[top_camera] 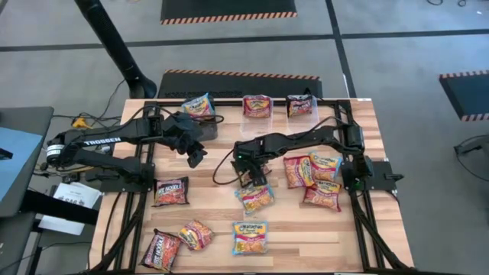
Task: Sort Maruchan noodles
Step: Put the black noodle pack into the right transparent bin
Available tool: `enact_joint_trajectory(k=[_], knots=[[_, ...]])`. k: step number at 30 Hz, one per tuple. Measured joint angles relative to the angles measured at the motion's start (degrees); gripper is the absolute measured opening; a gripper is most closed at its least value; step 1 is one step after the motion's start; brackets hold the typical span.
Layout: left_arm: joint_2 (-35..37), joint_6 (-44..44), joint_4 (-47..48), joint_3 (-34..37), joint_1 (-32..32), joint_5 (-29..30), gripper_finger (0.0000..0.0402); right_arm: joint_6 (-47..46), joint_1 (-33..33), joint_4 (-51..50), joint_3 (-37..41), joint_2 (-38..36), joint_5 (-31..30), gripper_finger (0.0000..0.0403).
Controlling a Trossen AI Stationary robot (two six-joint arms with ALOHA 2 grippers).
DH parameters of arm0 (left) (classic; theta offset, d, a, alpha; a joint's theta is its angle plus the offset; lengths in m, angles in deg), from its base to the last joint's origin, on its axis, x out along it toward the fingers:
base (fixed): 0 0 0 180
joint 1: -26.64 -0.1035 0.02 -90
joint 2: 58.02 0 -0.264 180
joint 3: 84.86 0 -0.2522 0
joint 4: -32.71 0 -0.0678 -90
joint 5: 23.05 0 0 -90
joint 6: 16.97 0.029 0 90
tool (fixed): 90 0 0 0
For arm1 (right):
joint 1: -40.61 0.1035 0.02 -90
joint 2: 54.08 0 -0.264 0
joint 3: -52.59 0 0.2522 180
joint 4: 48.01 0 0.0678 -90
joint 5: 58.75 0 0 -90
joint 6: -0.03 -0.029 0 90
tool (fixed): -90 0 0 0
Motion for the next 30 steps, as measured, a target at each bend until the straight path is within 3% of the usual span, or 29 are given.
enact_joint_trajectory(k=[3, 11, 17, 30], knots=[[0.0, 0.0, 0.0, 0.0, 0.0, 0.0, 0.0136, -1.8, 0.0, 0.2, 0.0, 0.1, 0.0, 0.0212], [0.0, 0.0, 0.2, 0.0, 0.0, 0.0, 0.0136, -2.3, 0.4, 0.2, 0.2, -0.3, -0.2, 0.0085], [0.0, 0.0, 0.3, 0.0, 0.0, 0.0, 0.0136, -3.4, 0.3, -0.2, 0.1, -0.3, -0.2, 0.0014], [0.0, 1.0, 0.4, 0.0, 0.0, 0.0, 0.0136, -3.5, 1.0, -1.9, 0.4, -1.7, -0.9, 0.0004]])
